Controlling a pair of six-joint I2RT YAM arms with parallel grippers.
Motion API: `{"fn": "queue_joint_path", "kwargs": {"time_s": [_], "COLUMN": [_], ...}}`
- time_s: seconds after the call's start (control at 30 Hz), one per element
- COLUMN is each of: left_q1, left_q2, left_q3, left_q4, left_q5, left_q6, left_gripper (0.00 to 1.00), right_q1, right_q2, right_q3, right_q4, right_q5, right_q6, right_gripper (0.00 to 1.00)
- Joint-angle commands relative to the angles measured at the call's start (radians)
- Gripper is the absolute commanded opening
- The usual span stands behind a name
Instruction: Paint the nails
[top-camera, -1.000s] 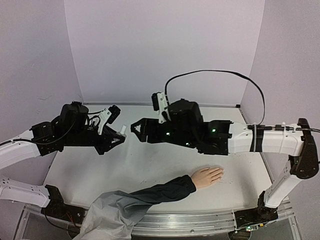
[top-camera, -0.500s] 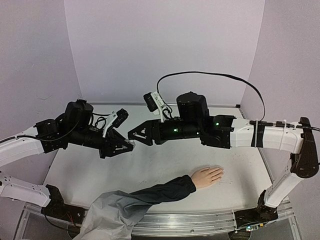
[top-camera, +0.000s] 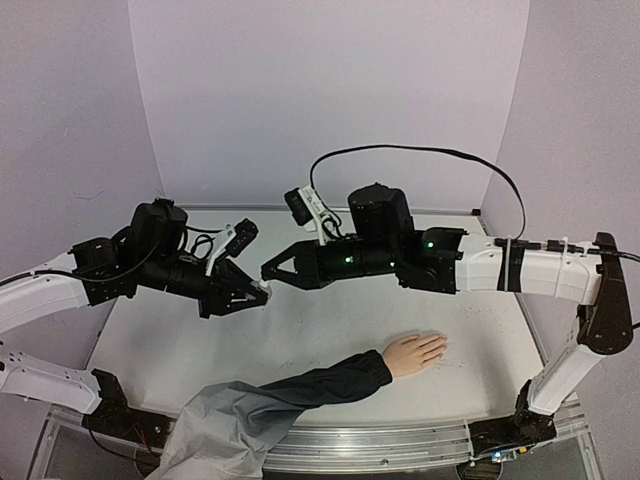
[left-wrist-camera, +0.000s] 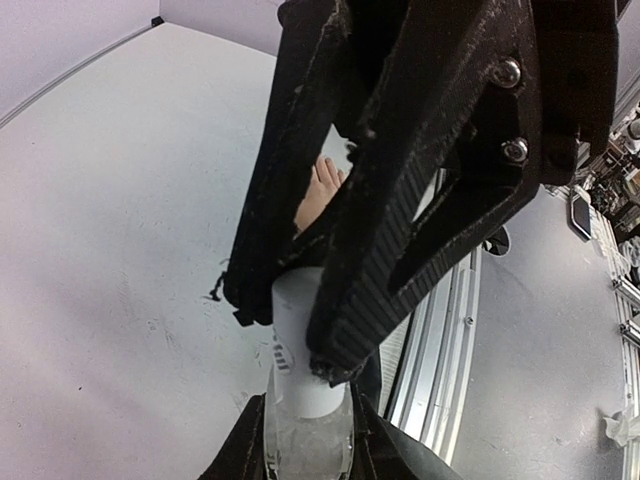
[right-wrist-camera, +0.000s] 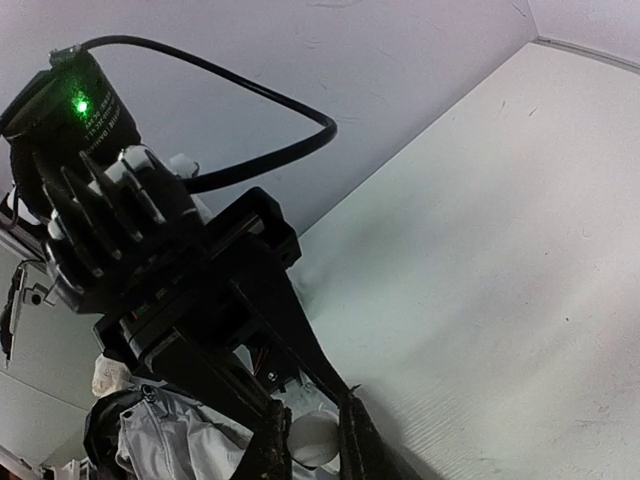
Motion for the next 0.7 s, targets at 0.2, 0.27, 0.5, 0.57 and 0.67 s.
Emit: {"fn": "queue_joint_path", "kwargs": {"time_s": [0.2, 0.27, 0.5, 0.57, 0.67], "left_q1": [0.003, 0.003, 0.004, 0.004, 0.004], "left_q2": [0.057, 0.056, 0.033, 0.034, 0.035], "left_q3": [0.132, 0.135, 0.131, 0.131, 0.132], "left_q4": [-0.087, -0.092, -0.092, -0.091, -0.092], "left_q5": [-0.369, -0.392, -0.38, -0.378, -0.37], "left_q6": [-0.046, -0.051, -0.057, -0.055, -0.055], "left_gripper": [0.99, 0.99, 0.99, 0.99, 0.99], "right_q1": [-0.014, -0.093, -0.421, -0.512, -0.607], "right_q2": [-0.11, -0.147, -0.328, -0.343, -0.331], "right_q3": [-0.004, -0.084, -0.432, -0.494, -0.539], "right_q4": [-0.422, -0.55, -0.589, -0.58, -0.568], "right_q5": [1.014, 1.134, 1.148, 1.124, 1.093], "right_q6": [0.284, 0.42, 0.603, 0.624, 0.628], "right_gripper": [0.0, 0.0, 0.0, 0.0, 0.0]}}
